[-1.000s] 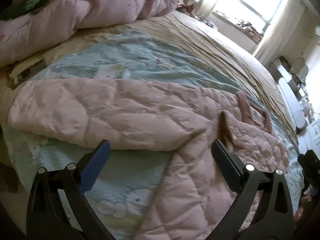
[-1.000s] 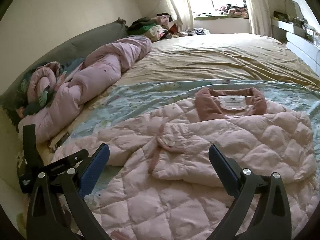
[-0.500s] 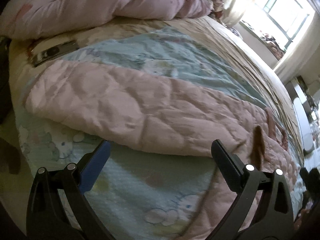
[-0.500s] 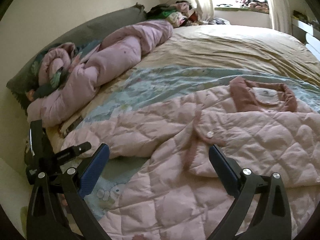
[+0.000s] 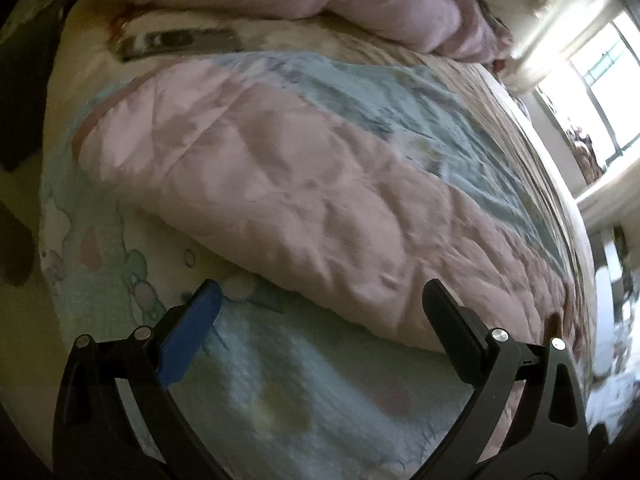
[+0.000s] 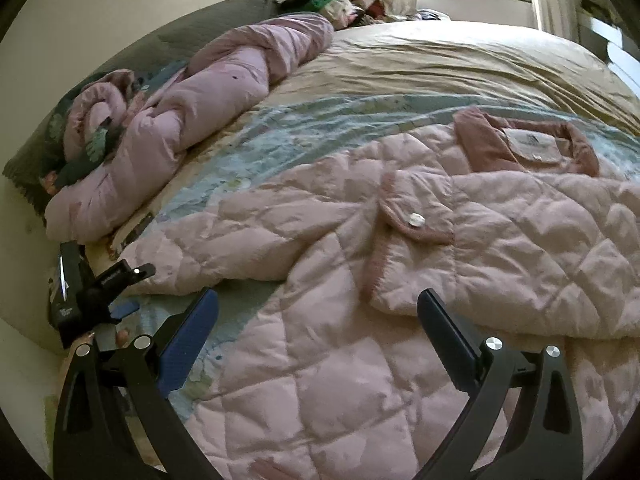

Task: Fold large clothes
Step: 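Close the left gripper on the other sleeve cuff, then lift the sleeve upward with the left gripper, then carry the sleeve across the coat front and open the left gripper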

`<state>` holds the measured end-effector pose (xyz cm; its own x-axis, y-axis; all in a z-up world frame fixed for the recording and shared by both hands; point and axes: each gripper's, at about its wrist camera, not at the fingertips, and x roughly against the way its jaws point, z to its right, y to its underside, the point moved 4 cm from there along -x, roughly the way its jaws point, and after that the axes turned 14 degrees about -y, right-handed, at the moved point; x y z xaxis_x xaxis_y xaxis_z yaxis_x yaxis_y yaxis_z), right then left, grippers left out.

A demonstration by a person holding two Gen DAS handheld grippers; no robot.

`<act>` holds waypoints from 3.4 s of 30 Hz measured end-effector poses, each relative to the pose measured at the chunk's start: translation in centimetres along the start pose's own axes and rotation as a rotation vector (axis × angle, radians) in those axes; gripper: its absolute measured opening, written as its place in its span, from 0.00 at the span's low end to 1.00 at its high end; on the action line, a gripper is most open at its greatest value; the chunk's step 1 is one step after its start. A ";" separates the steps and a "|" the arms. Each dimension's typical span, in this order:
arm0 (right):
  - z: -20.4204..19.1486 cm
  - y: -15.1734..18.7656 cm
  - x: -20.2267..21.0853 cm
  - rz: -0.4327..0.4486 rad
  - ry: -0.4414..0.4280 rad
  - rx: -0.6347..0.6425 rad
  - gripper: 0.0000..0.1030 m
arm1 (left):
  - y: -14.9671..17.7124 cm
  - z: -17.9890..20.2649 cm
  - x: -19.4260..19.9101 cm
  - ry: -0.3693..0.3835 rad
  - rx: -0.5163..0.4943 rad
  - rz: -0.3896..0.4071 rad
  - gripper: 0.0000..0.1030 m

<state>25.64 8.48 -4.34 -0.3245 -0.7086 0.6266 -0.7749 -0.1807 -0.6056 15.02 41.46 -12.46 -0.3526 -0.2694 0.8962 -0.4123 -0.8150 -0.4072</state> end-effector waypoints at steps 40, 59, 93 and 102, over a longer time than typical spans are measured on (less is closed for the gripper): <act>6.9 0.5 10.8 0.176 0.040 -0.134 0.96 | -7.4 3.6 16.1 0.243 0.026 0.454 0.13; 12.1 2.3 17.0 0.282 0.044 -0.238 0.96 | -0.9 15.2 25.7 0.392 -0.226 0.575 0.10; 23.5 7.7 28.3 0.487 0.161 -0.455 0.96 | 22.6 34.3 24.3 0.543 -0.888 0.481 0.06; 25.9 9.1 30.1 0.512 0.213 -0.507 0.96 | 30.8 36.0 19.7 0.474 -1.124 0.441 0.06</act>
<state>22.92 -32.18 -3.70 -0.7695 -0.4630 0.4399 -0.6371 0.5087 -0.5790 25.60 -7.37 -0.96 -0.8045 -0.0078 0.5939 -0.5792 0.2323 -0.7814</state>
